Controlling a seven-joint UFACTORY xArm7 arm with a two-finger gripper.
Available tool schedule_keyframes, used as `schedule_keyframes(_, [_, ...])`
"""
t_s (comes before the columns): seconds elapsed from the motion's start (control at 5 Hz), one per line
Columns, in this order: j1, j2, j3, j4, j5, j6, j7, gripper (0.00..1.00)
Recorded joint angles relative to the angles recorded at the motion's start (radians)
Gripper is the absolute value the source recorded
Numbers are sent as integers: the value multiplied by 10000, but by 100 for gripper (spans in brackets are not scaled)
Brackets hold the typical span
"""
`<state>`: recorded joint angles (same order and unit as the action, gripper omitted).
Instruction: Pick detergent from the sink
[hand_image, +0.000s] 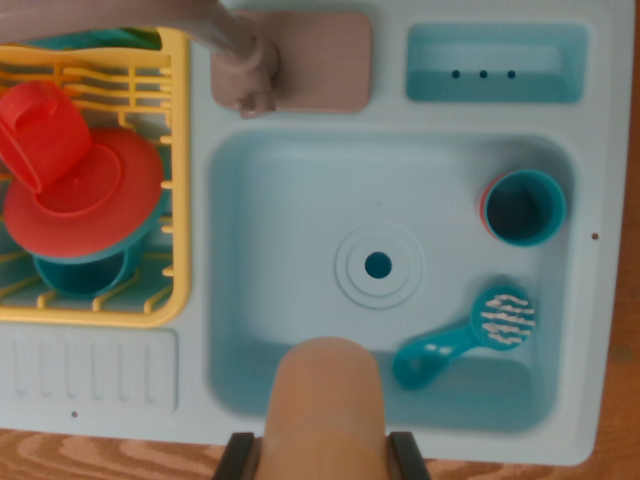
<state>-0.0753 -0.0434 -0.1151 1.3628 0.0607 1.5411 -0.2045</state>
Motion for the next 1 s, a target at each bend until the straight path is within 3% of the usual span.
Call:
schedule_keyframes(0.2, [1,-52,-1,125,-12,176,17,100])
schedule_keyframes(1.0, [1,-85,-2,205,-19,289,27,100])
